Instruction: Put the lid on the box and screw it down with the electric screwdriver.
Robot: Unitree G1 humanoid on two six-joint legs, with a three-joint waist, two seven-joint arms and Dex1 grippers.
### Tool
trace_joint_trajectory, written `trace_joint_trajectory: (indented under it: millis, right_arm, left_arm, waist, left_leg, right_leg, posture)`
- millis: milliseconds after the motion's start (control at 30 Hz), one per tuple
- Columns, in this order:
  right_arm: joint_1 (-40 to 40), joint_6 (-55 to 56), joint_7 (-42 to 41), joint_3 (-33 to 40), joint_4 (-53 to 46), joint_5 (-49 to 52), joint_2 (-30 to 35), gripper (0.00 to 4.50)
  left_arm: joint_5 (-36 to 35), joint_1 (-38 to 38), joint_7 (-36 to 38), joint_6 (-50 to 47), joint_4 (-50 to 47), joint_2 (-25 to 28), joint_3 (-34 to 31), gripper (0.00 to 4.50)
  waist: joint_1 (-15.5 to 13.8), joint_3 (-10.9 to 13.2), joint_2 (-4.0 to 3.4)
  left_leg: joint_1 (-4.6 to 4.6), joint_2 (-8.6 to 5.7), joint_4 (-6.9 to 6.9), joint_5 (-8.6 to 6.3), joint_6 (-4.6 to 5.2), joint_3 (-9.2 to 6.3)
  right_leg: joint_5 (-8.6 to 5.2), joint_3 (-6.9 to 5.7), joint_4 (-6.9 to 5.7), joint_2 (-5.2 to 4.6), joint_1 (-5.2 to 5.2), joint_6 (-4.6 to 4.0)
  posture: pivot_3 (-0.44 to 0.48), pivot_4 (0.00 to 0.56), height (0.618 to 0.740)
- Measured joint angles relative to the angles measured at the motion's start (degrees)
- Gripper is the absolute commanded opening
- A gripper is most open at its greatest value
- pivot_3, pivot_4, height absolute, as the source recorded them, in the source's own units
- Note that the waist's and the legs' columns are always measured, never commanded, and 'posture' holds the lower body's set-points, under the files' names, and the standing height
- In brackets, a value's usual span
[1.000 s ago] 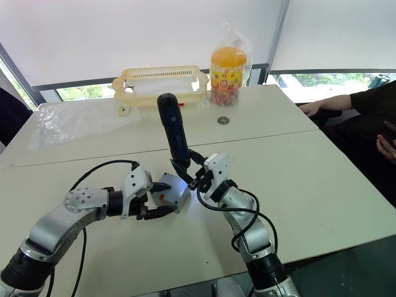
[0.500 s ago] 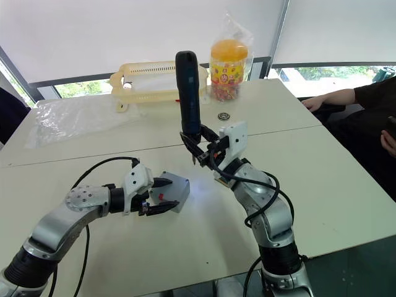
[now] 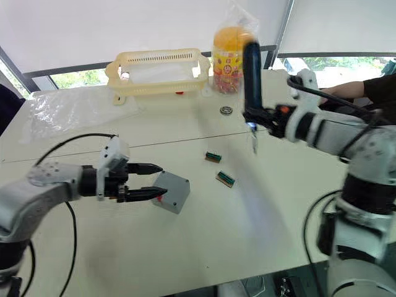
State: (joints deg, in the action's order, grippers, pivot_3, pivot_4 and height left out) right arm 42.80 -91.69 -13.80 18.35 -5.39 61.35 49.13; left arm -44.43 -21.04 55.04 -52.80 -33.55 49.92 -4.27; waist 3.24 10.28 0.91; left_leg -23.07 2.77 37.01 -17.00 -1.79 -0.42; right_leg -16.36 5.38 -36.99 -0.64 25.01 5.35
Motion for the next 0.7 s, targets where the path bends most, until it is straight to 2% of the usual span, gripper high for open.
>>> trace_joint_trajectory:
  millis: [67,133,267,467,700]
  right_arm:
    - [-4.5,-0.4,-0.2,-3.8,2.5,5.1,4.7,1.75]
    - [-7.7,-0.4,0.3,-7.4,6.3,10.0,9.0,1.75]
    - [-7.0,-0.4,4.0,-10.0,11.7,14.2,9.8,1.75]
    - [-6.7,-0.4,8.4,-12.6,14.8,10.4,7.8,1.75]
    - [-6.7,-0.4,6.4,-13.1,14.1,2.6,5.1,1.75]
  left_arm:
    - [-1.4,0.6,0.3,-0.5,-1.8,1.3,0.0,3.41]
    - [-2.5,1.9,0.7,-0.6,-4.1,2.9,-0.4,3.41]
    - [-1.8,2.9,-0.7,1.0,-6.8,2.7,0.5,3.41]
    - [-0.9,4.9,-4.4,2.1,-7.8,0.7,2.9,3.41]
    - [-0.4,6.2,-7.4,2.5,-6.4,-0.5,2.9,3.41]
  waist:
    - [-0.1,0.1,-0.06]
    - [-0.1,0.1,-0.17]
    - [0.2,0.2,-0.14]
    - [0.1,0.3,-0.10]
    - [0.0,0.3,-0.07]
  left_leg:
    - [-0.41,-0.01,0.09,-0.03,0.06,0.05]
    - [-0.37,-0.03,0.15,-0.03,0.05,0.17]
    - [-0.22,-0.04,0.32,0.05,-0.08,0.15]
    - [-0.28,-0.05,0.82,0.13,-0.18,0.14]
    - [-0.23,-0.06,1.05,0.13,-0.18,0.15]
  right_leg:
    - [-0.01,0.06,-0.03,0.00,0.44,0.01]
    - [0.00,0.15,-0.02,-0.02,0.45,0.03]
    - [0.06,0.23,-0.17,0.07,0.32,0.03]
    - [0.34,0.27,-0.23,0.10,0.20,0.16]
    - [0.42,0.31,-0.21,0.08,-0.02,0.29]
  posture:
    - [0.000,0.150,0.740]
    - [0.000,0.150,0.740]
    - [0.000,0.150,0.740]
    - [0.000,0.150,0.740]
    - [0.000,0.150,0.740]
